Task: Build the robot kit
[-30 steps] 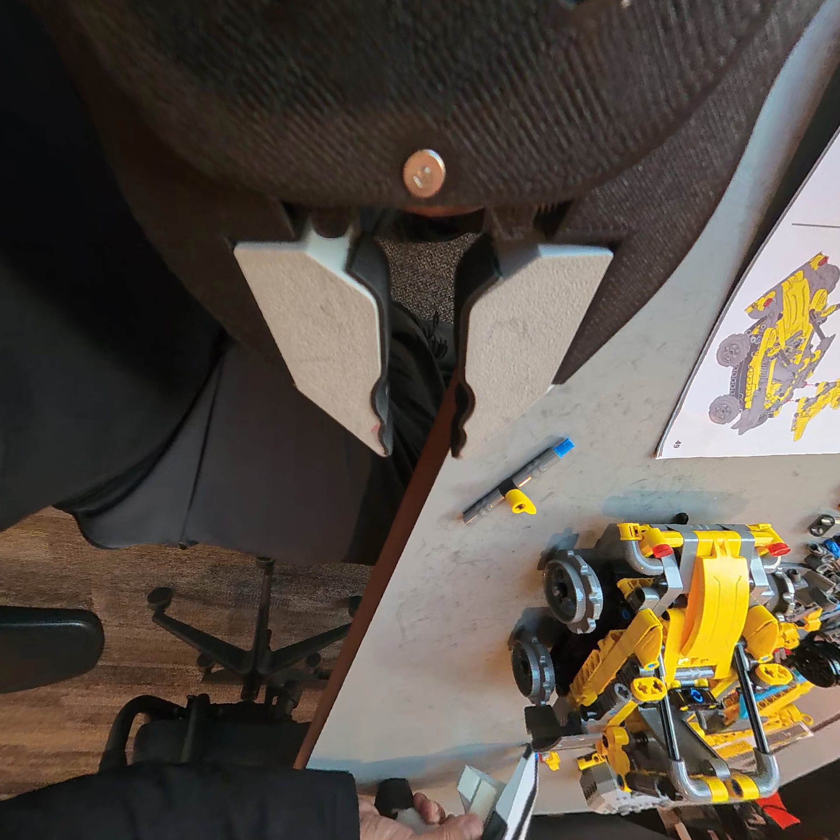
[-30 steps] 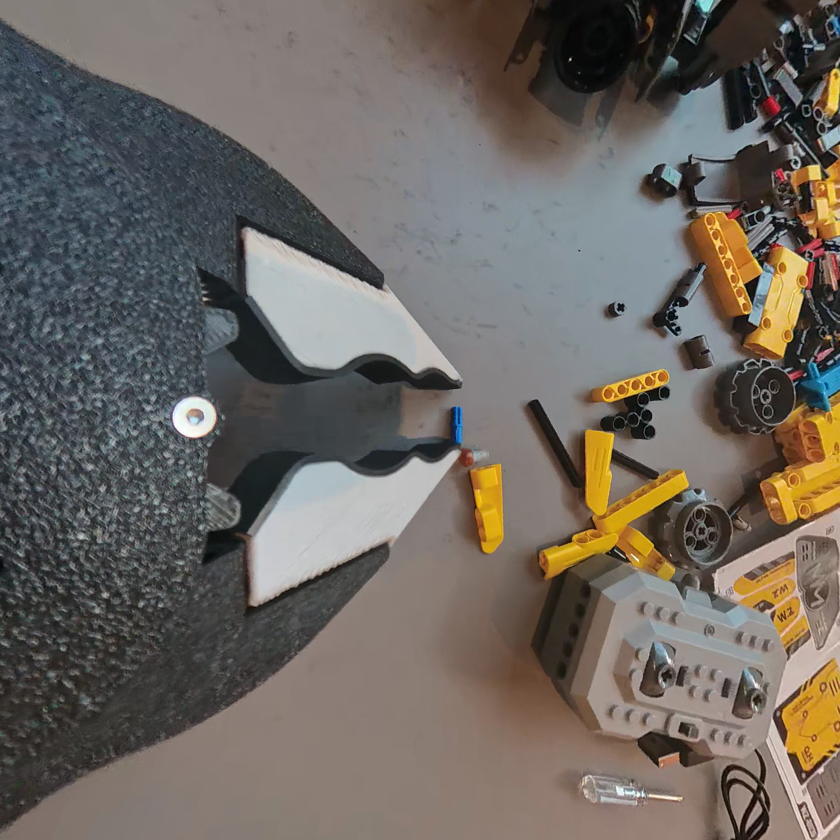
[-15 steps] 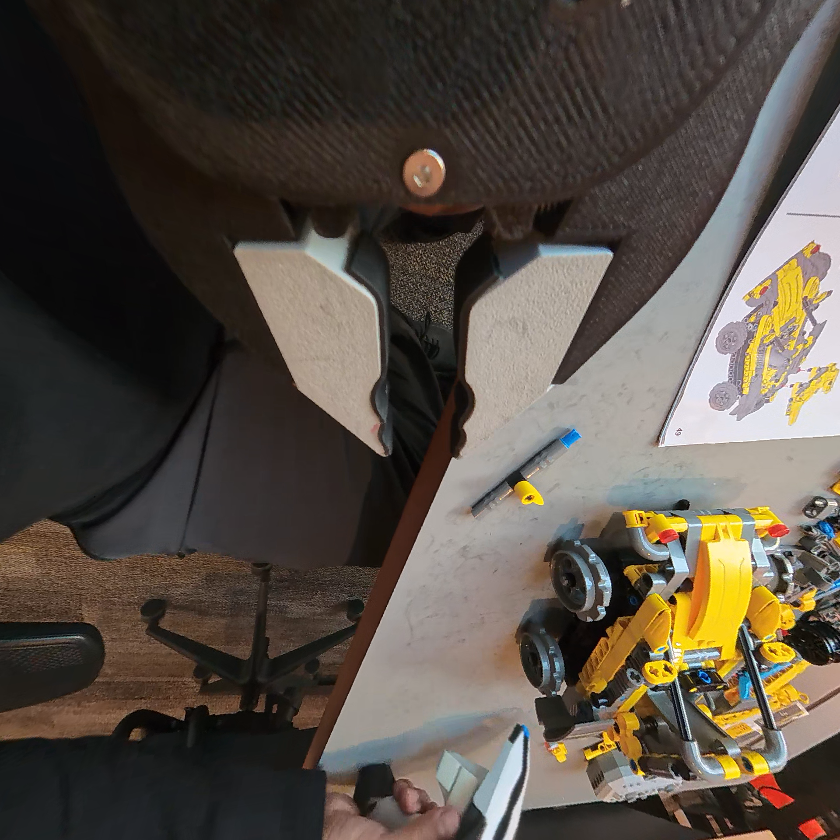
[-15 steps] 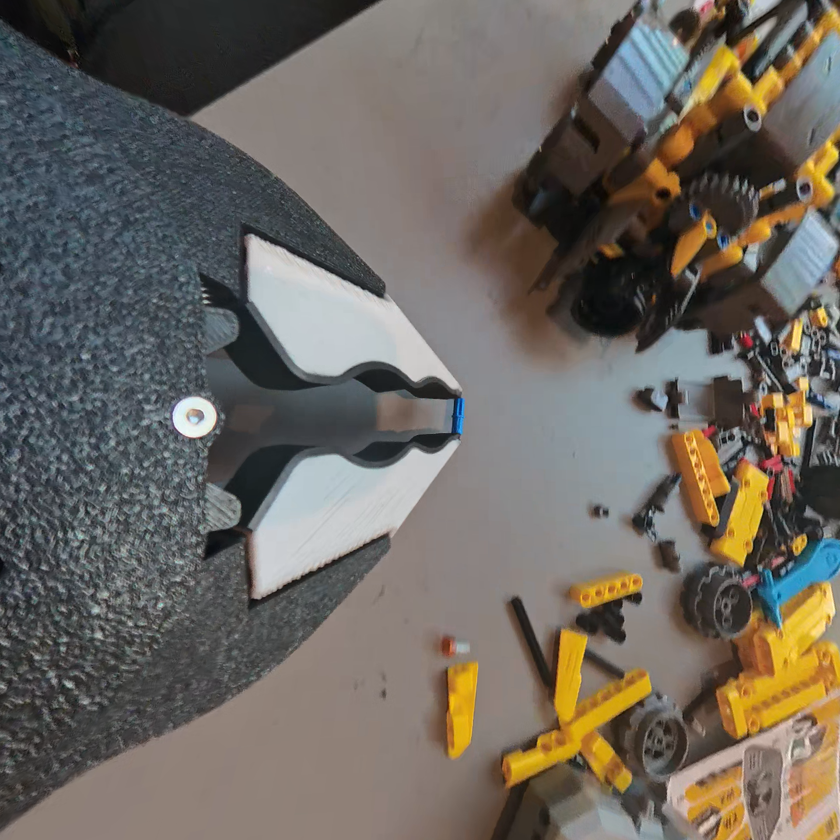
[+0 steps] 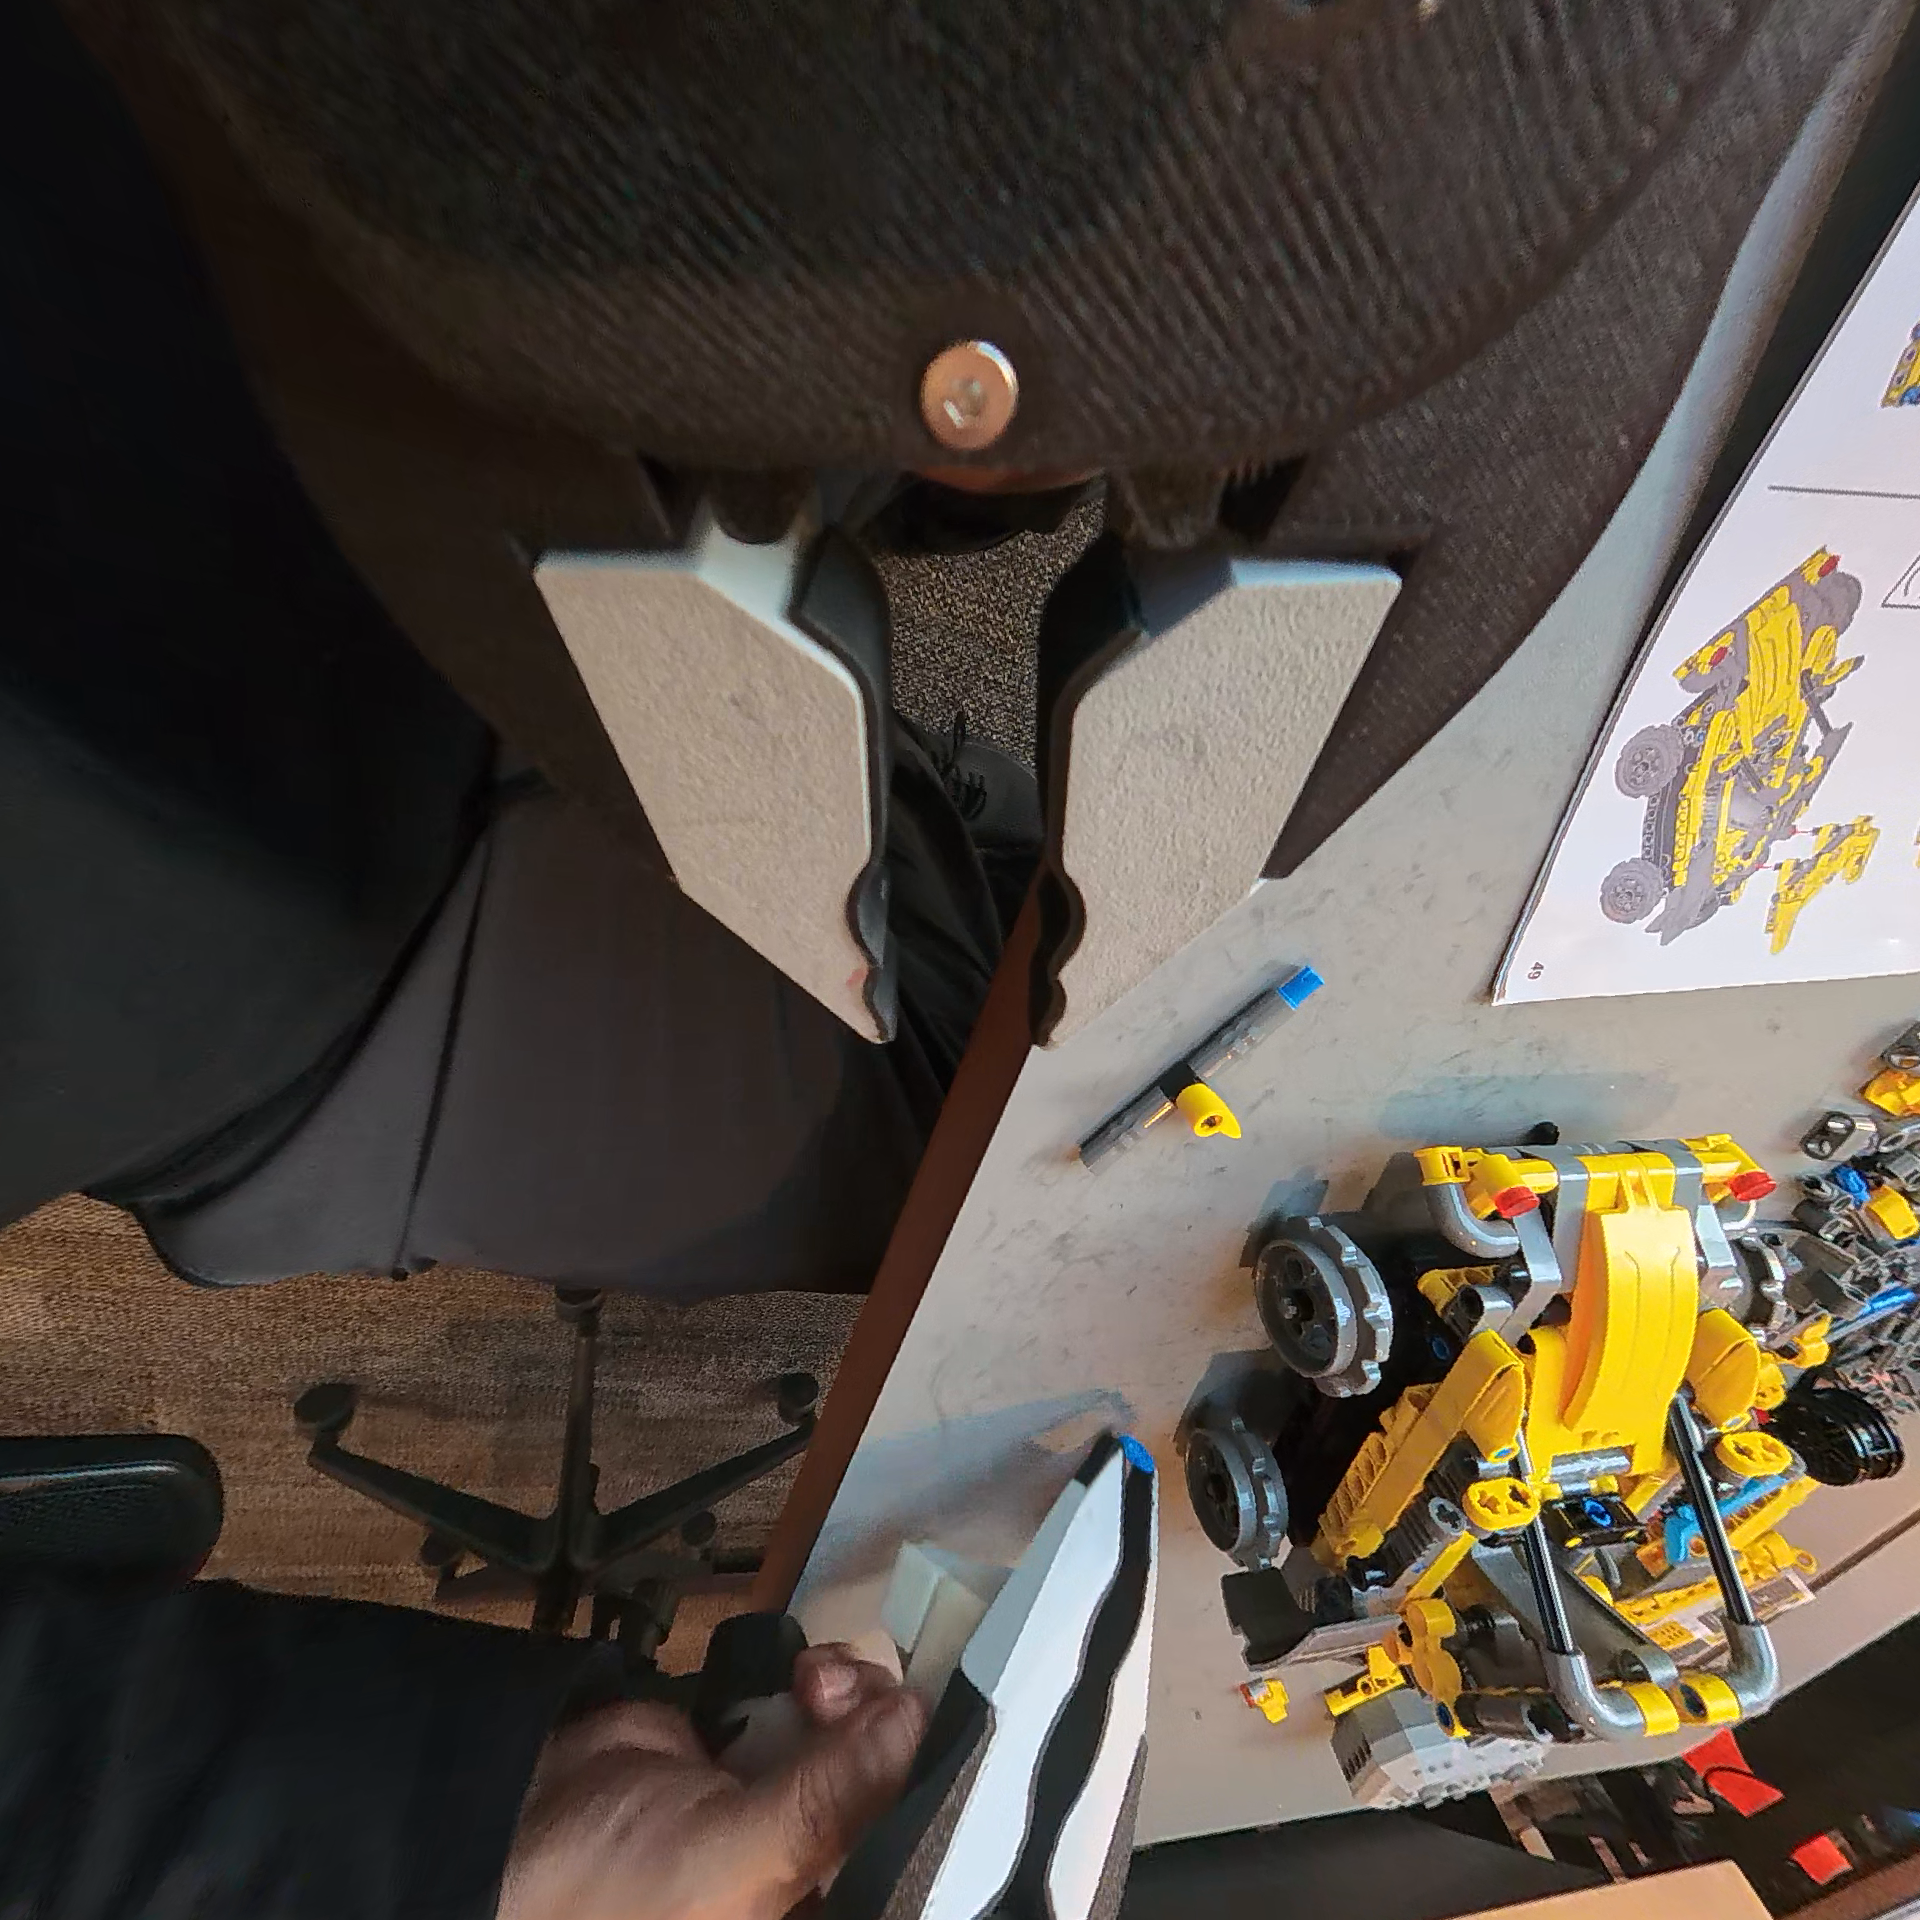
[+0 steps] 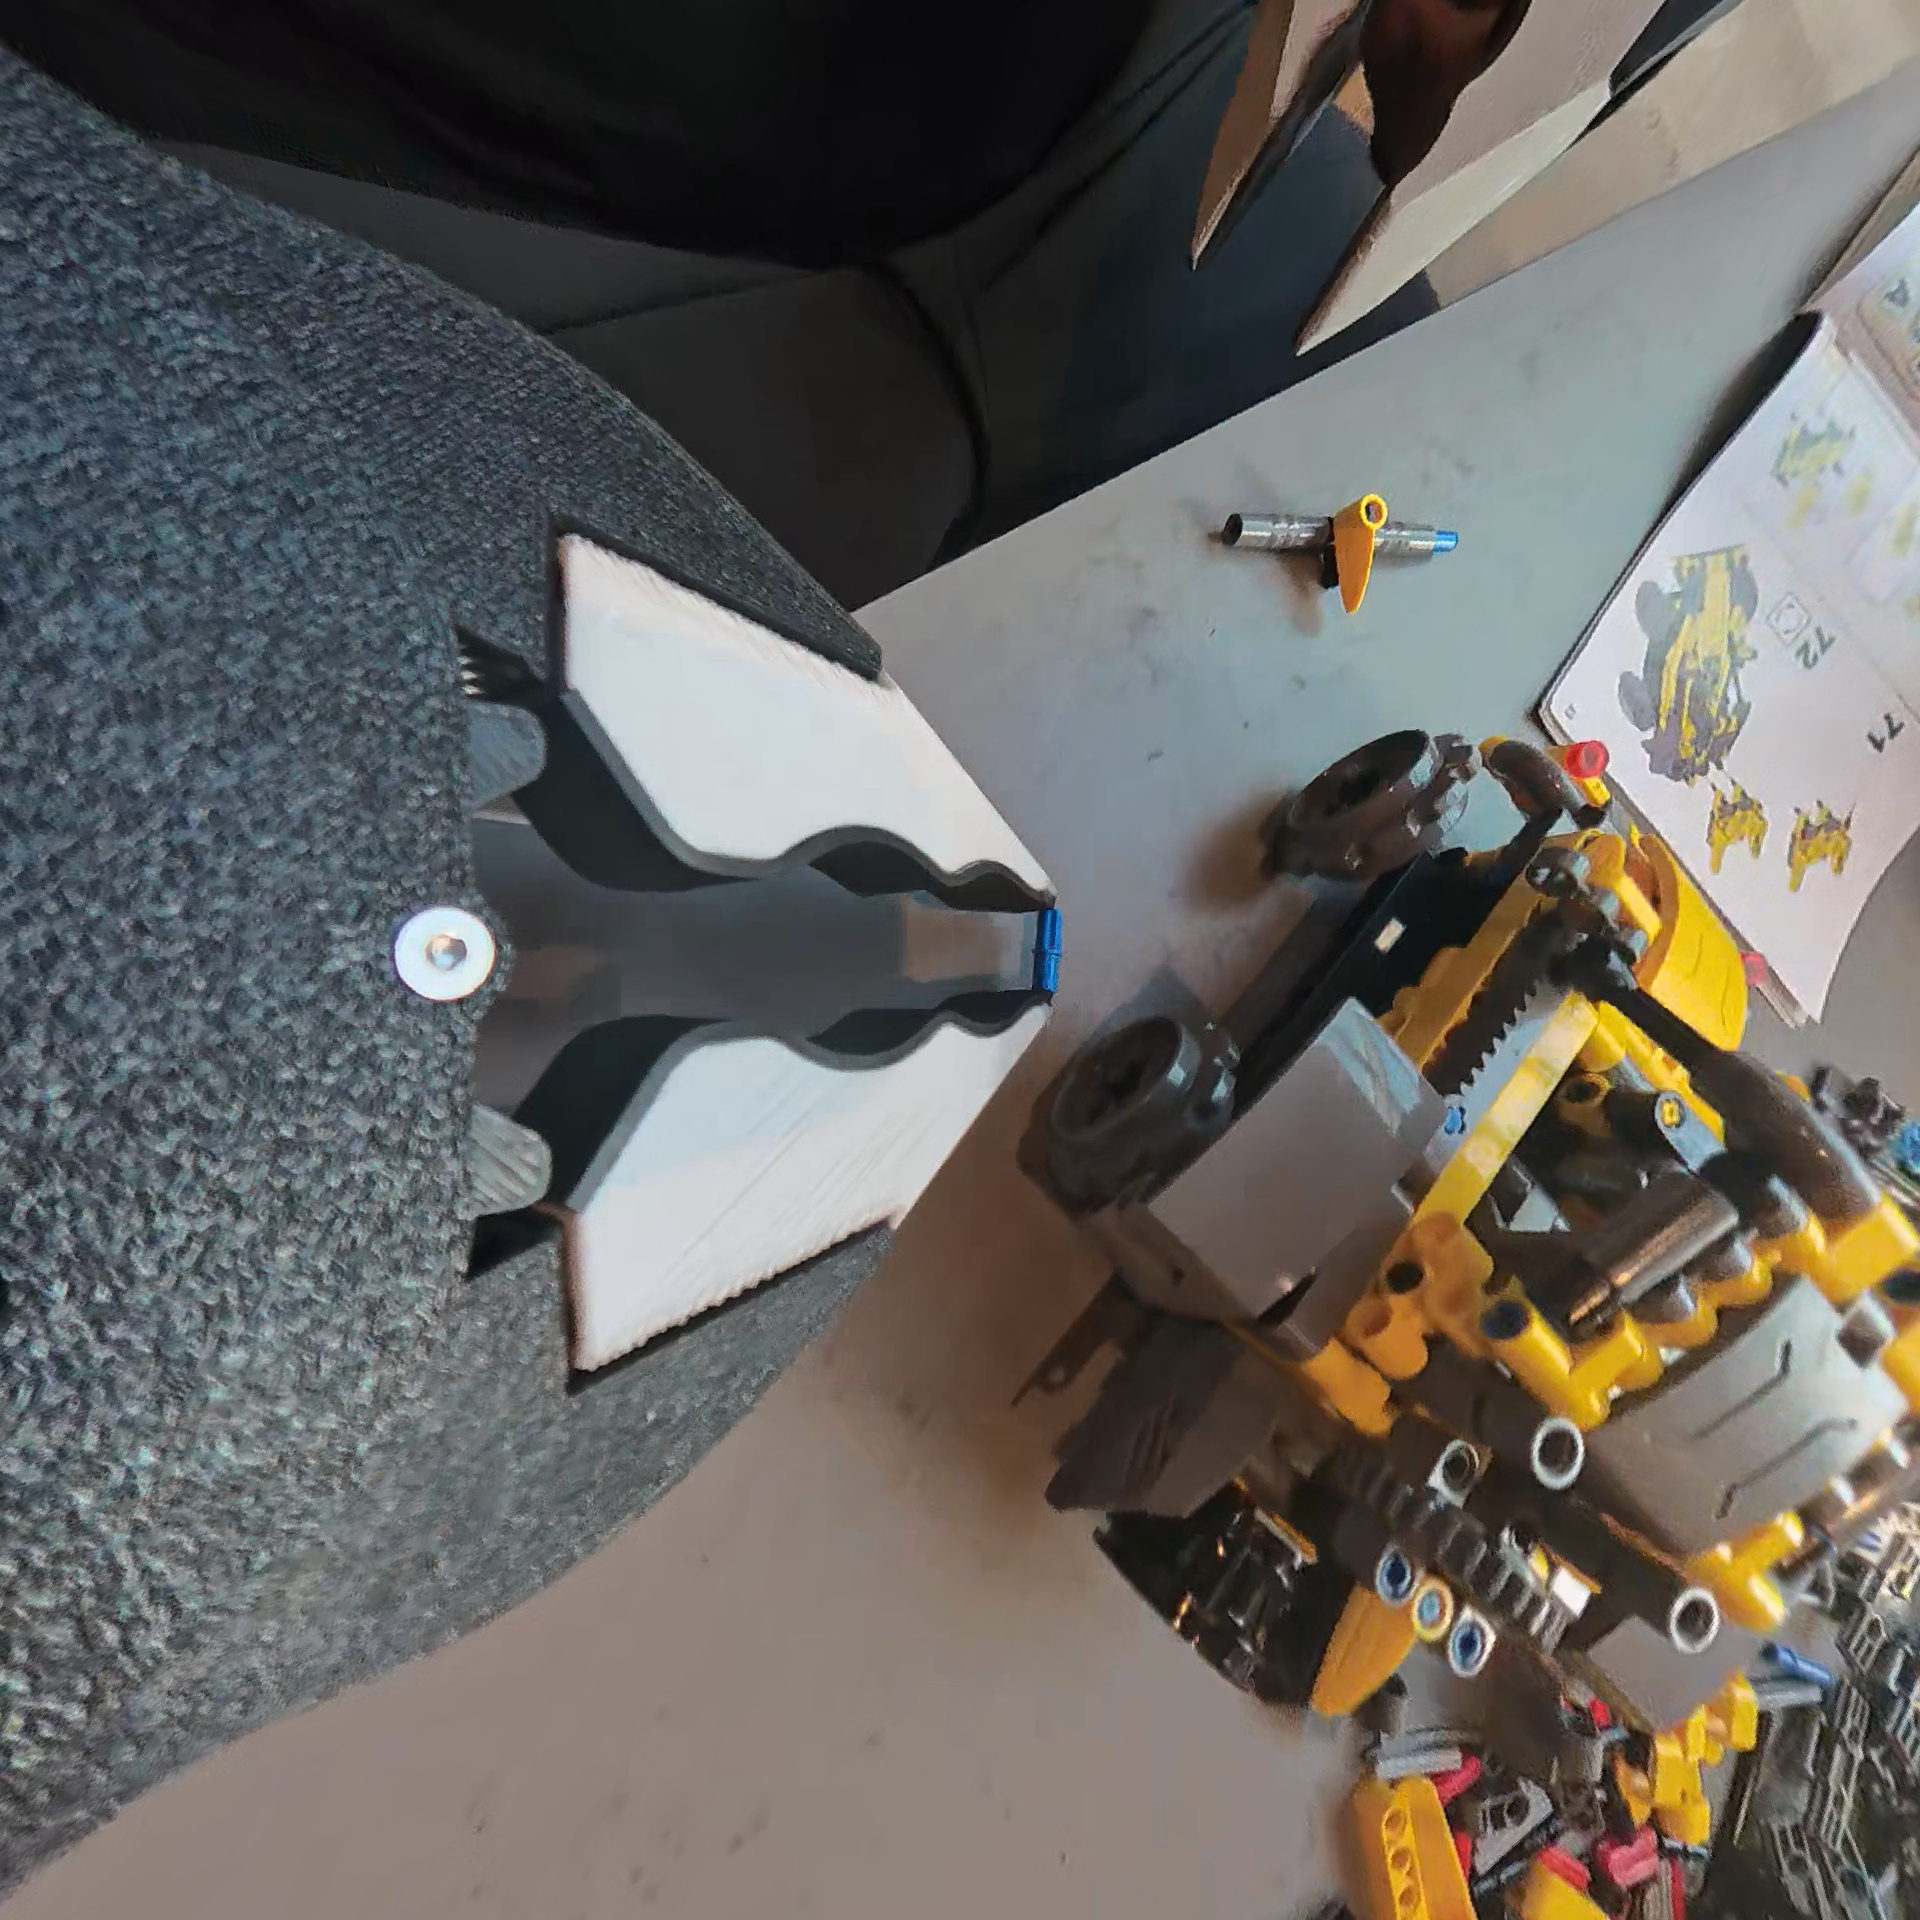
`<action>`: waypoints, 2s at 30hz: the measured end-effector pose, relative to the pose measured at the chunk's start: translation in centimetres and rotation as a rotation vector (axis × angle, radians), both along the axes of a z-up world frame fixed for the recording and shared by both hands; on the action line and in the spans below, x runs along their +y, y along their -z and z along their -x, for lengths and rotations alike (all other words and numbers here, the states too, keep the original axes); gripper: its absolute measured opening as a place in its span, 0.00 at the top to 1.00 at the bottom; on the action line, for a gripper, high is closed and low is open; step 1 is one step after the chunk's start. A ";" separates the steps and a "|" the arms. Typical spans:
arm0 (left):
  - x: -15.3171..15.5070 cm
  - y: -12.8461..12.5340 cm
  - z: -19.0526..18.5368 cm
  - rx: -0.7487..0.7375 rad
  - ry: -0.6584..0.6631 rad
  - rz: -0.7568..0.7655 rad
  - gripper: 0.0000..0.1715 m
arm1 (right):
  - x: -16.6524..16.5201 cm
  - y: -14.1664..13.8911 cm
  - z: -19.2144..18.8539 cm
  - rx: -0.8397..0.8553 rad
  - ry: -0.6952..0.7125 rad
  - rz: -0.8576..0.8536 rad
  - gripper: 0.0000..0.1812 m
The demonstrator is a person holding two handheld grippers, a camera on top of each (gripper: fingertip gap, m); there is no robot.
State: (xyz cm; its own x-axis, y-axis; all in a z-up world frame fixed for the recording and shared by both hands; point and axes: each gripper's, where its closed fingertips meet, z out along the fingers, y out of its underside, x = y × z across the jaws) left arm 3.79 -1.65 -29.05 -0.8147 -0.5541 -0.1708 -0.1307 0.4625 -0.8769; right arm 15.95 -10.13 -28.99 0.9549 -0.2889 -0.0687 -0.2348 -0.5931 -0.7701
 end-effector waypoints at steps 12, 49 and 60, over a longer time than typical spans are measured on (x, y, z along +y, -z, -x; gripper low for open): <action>-0.2 -0.2 -0.3 -0.001 -0.008 0.010 0.88 | 0.1 -0.2 0.0 0.031 0.005 -0.027 0.88; -0.5 0.2 0.3 -0.008 0.027 -0.009 0.88 | -2.9 1.0 2.9 0.041 -0.252 0.055 1.00; -0.7 -0.1 0.5 -0.025 0.034 -0.019 0.88 | -2.8 1.0 2.9 0.057 -0.243 0.047 1.00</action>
